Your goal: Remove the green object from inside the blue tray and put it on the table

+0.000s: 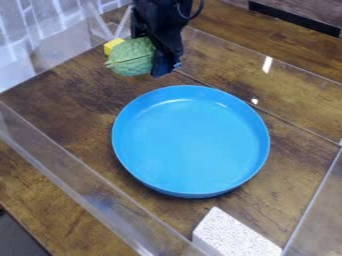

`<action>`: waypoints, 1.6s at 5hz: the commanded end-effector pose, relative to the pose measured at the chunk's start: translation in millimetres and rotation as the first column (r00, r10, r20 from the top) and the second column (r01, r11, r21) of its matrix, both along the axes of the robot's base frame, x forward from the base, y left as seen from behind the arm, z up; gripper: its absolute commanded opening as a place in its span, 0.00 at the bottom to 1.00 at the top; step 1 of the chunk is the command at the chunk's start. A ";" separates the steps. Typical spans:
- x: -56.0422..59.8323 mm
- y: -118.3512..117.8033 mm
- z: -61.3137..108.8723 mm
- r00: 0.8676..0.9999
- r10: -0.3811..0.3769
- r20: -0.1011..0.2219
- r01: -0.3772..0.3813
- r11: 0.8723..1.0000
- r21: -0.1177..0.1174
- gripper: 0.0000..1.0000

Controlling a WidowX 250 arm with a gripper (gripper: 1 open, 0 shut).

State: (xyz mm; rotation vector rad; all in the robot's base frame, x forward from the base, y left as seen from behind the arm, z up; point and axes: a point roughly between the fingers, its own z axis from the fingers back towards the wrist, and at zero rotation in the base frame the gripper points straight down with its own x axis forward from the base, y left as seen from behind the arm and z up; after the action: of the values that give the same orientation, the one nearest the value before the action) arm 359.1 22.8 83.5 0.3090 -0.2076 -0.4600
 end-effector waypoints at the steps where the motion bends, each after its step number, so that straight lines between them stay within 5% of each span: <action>1: 2.2 -10.0 24.8 0.995 -0.030 0.090 0.029 1.000 0.005 0.00; 3: 5.4 -40.1 31.9 0.988 -0.077 0.135 0.074 0.997 0.025 0.00; 5: 8.6 -18.7 43.6 0.980 -0.136 0.147 0.122 0.988 0.098 0.00; 8: -0.2 -3.6 32.2 0.978 -0.129 0.164 0.105 0.984 0.147 0.00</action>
State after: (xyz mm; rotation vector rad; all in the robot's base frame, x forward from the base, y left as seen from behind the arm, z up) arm 356.4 14.2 86.8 0.4537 -0.2855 -0.6004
